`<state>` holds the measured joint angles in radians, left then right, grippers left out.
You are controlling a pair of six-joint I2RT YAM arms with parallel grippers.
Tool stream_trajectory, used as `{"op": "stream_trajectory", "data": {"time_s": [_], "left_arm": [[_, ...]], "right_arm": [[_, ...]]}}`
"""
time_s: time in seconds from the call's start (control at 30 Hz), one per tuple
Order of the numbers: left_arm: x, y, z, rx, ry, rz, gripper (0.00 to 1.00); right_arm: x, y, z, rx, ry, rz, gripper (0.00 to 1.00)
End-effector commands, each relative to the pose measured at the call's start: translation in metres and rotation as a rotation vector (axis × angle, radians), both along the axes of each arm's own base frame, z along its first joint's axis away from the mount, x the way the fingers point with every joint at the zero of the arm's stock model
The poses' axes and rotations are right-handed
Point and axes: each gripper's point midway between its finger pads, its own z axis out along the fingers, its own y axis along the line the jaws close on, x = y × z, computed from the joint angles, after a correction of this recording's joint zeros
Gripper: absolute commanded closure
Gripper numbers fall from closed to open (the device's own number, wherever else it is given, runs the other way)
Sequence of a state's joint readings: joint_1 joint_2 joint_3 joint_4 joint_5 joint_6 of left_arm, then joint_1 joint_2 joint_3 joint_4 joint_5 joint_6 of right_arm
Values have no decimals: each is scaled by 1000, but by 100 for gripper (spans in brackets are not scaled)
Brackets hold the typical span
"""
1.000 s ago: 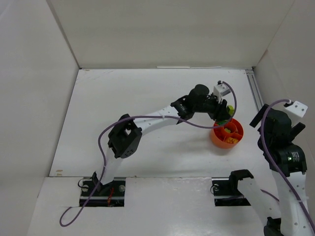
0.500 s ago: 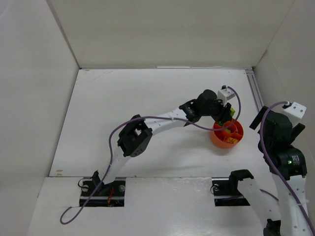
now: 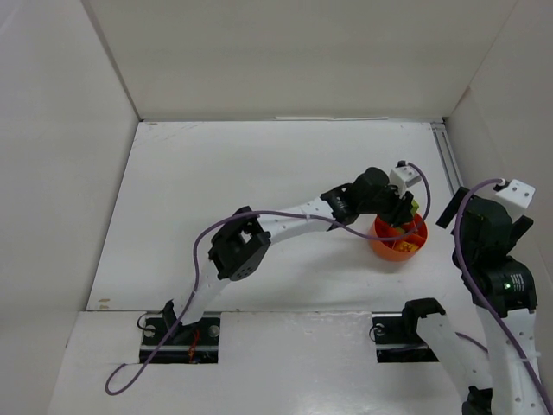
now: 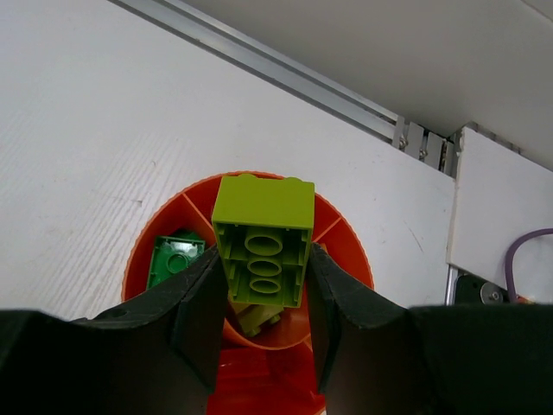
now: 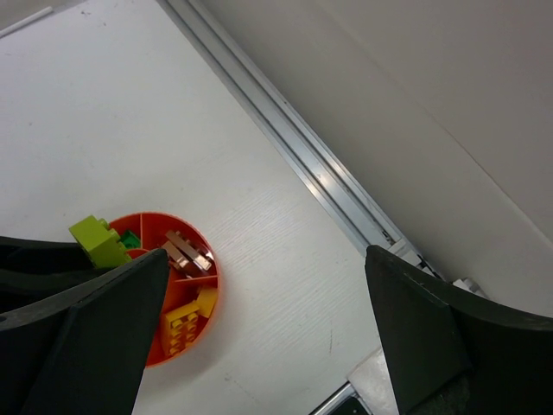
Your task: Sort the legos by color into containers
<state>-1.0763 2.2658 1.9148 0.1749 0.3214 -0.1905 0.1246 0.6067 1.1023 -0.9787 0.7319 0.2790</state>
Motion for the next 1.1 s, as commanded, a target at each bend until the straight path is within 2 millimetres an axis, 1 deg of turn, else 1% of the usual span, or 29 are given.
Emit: {"op": "stream_trajectory", "data": {"time_s": [0.0, 0.03, 0.1, 0.2, 0.23, 0.27, 0.3, 0.33, 0.37, 0.4, 0.43, 0.47, 0.5, 0.53, 0.6, 0.63, 0.7, 0.73, 0.77, 0.8, 0.83, 0.9, 0.93, 0.97, 1.0, 1.03, 1.07], "left_arm": [[1, 1, 4, -4, -29, 21, 90], [1, 1, 4, -4, -29, 21, 87], [1, 1, 4, -4, -29, 21, 83], [3, 2, 4, -2, -33, 35, 83], [3, 1, -2, 6, -29, 35, 81], [3, 1, -2, 6, -29, 35, 71], [3, 2, -4, 16, -24, 35, 66], [3, 2, -4, 16, -24, 35, 60], [3, 3, 1, 10, -36, 32, 57], [3, 3, 1, 10, -36, 32, 54], [3, 3, 1, 12, -45, 30, 46], [3, 3, 7, 4, -49, 30, 44], [-3, 2, 5, 11, -45, 21, 43], [-3, 2, 5, 14, -55, 17, 43], [-3, 2, 5, 14, -55, 17, 43], [-5, 2, 11, 4, -56, 7, 43], [-6, 4, 13, 4, -56, 7, 43], [-7, 7, 18, 0, -59, 7, 43], [-9, 7, 36, -36, -73, -2, 41], [-14, 10, 33, -35, -67, -19, 39], [-14, 10, 42, -59, -80, -19, 33], [-19, 15, 61, -85, -89, -32, 27], [-21, 18, 66, -91, -92, -32, 23], [-24, 20, 71, -96, -103, -47, 17], [-21, 27, 89, -126, -118, -43, 13], [-19, 35, 87, -118, -111, -43, 10], [-22, 37, 96, -143, -122, -54, 10]], "right_arm": [[2, -1, 12, -2, -64, 0, 0], [3, -1, 9, -3, -55, 0, 0], [1, -1, 10, -2, -64, 0, 0], [1, -1, 10, -2, -64, 0, 0], [-1, -1, 12, -1, -73, 0, 0], [0, -1, 13, 0, -82, 0, 0], [0, -1, 13, 0, -82, 0, 0], [0, -1, 13, 0, -82, 0, 0], [0, -1, 13, 0, -82, 0, 0], [-2, -2, 14, -5, -86, 3, 0], [-2, -2, 14, -5, -86, 3, 0], [-2, -2, 14, -5, -86, 3, 0], [-2, -2, 14, -5, -86, 3, 0], [-1, -2, 11, -6, -77, 3, 0], [-3, -2, 13, -5, -88, 3, 0], [-3, -2, 13, -5, -88, 3, 0], [-3, -2, 13, -5, -88, 3, 0], [-3, -2, 13, -5, -88, 3, 0], [-3, -2, 13, -5, -88, 3, 0], [-2, -2, 14, -4, -97, 3, 0], [-2, -2, 14, -4, -97, 3, 0], [-3, -2, 14, -11, -91, 5, 0], [0, -2, 10, -13, -73, 6, 0], [2, 0, 11, -8, -82, 14, 0], [3, 0, 10, -9, -73, 14, 0], [3, 0, 10, -16, -68, 17, 0], [4, 1, 9, -13, -67, 25, 0]]}}
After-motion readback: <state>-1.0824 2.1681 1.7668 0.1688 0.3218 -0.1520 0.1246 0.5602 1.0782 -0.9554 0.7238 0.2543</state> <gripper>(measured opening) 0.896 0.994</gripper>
